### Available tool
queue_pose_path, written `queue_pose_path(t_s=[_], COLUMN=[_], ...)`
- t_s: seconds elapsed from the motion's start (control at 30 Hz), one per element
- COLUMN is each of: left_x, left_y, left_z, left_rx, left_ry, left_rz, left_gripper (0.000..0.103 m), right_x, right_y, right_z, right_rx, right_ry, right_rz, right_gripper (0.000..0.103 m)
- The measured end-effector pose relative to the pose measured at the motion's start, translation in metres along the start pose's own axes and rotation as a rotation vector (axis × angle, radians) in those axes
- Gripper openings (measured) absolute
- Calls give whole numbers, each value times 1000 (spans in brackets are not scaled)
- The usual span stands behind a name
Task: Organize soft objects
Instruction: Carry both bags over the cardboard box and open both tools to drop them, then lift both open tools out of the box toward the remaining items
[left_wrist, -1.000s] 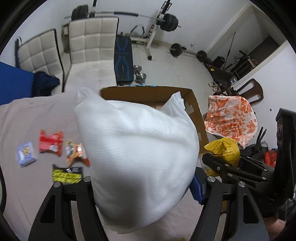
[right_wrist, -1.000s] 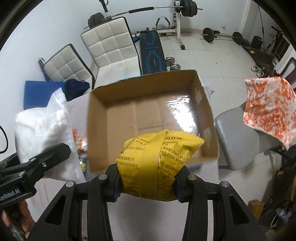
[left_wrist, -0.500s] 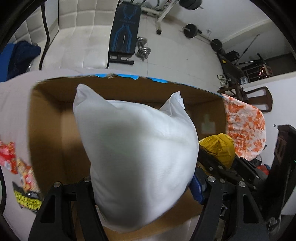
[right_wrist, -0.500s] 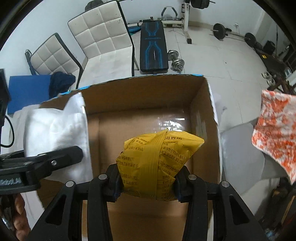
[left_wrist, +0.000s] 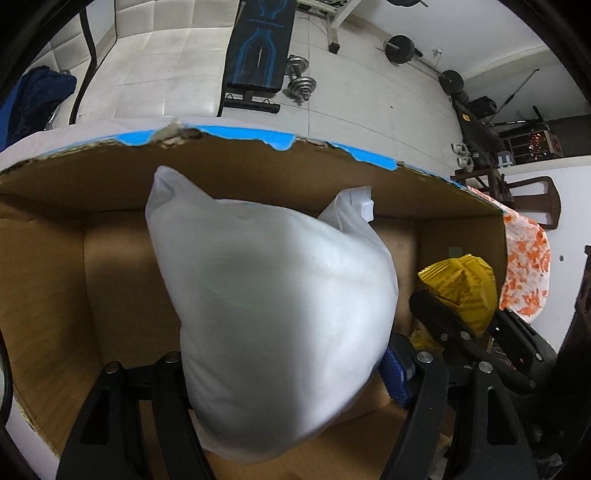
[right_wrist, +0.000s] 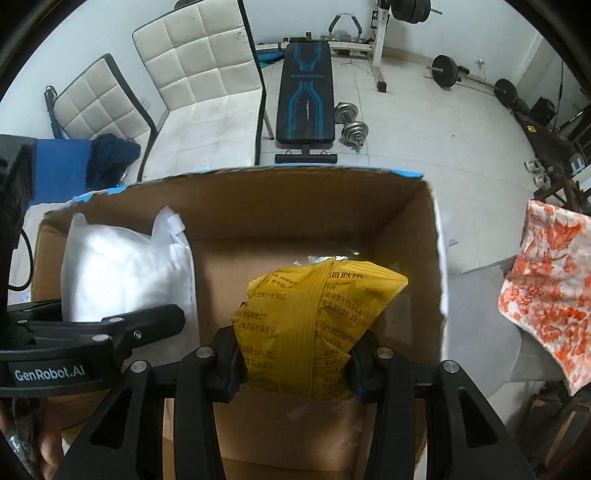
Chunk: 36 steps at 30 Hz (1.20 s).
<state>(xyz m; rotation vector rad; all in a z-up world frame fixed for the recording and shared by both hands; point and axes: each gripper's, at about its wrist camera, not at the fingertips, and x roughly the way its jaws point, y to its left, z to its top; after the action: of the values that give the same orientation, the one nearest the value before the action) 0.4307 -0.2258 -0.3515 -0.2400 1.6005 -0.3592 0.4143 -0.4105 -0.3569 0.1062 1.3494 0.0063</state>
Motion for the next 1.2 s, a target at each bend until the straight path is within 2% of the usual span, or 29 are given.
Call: queue_pose_path(t_s=[0.2,0.33,0.43,0.5,0.57,0.6,0.63,1.03,1.2], left_x=[-2,-10,-20,-25,-33,-36,-41,-81,-103], left_y=[-11,-7,-3,-1,-2,-1,-1,2,3], left_z=[-5,-10,-12,-13,-16,-17,-21,-76,-105], left_rx=[37,28,24,21,27,30,35,109,103], left_ry=[-23,-41,-66,-89,-119,-134,-157,-271,-310], left_rz=[85,84,89,96,109,114,119,264,256], left_gripper=[85,94,95,95,99,103,103,103,103], right_x=[-4,-9,-14,-18,-20,-22,-24,-56,-85], right_y=[-5,-7,-6,-2,5,8,13,29,35], right_z=[-2,-4,-9,-15,-21,-25,-29,-88,-111], right_rx=[24,32,35,26,17,14,9,55,73], right_ry=[-7,-7,-2,3,12,16,16,47,21], right_rz=[-7,-12,-4,-6,-5,-17,-30,-46,-52], right_gripper=[53,69,75,82,96,99,103,103,103])
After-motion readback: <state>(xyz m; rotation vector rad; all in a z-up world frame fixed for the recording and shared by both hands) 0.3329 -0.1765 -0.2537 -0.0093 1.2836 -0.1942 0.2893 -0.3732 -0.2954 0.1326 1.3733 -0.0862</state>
